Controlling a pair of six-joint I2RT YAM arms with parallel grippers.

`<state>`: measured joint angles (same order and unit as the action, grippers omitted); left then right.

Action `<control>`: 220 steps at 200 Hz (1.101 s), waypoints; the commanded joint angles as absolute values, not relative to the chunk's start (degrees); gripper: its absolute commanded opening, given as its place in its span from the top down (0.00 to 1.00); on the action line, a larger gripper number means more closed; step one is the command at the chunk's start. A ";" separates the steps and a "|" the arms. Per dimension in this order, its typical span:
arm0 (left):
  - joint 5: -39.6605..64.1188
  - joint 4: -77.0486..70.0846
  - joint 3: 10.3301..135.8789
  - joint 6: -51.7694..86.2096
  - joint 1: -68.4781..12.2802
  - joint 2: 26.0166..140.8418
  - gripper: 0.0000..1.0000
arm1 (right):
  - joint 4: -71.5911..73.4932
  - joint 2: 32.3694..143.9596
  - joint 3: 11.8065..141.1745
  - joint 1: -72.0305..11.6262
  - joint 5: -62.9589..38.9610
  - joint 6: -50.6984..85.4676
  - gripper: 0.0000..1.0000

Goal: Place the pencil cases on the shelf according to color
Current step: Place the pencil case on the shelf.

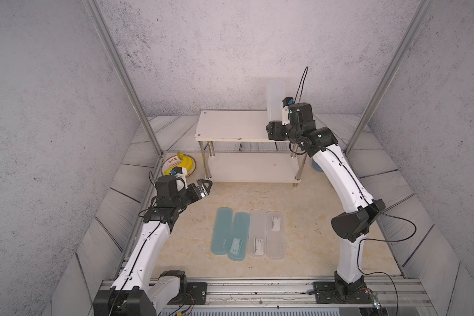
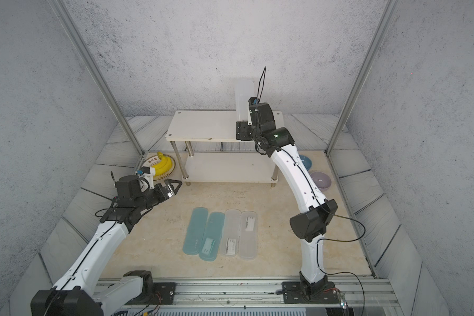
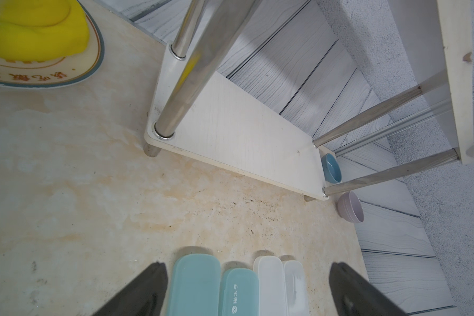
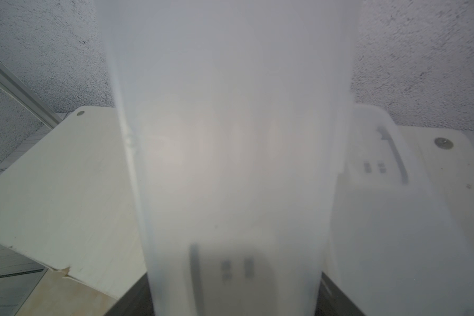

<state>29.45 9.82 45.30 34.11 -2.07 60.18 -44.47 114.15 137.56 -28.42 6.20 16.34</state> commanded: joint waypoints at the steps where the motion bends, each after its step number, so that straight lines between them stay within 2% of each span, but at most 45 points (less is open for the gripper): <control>1: 30.26 8.25 44.39 34.19 -2.44 60.24 0.01 | -47.80 113.00 139.10 -28.19 6.99 17.84 0.46; 143: 30.28 8.01 44.26 34.38 -2.43 60.30 0.01 | -47.90 110.03 134.86 -28.20 5.16 18.28 0.44; 157: 30.24 8.07 44.30 34.44 -2.42 60.30 0.01 | -47.98 110.71 135.34 -28.14 5.19 18.27 0.39; 171: 30.26 8.10 44.30 34.38 -2.44 60.29 0.01 | -48.17 111.28 135.74 -28.18 5.36 18.54 0.28; 202: 30.30 8.09 44.19 34.49 -2.40 60.34 0.01 | -47.03 111.45 135.53 -28.17 5.89 18.80 0.16; 220: 30.33 8.12 44.21 34.53 -2.40 60.30 0.01 | -46.51 111.36 135.62 -28.20 5.90 18.65 0.12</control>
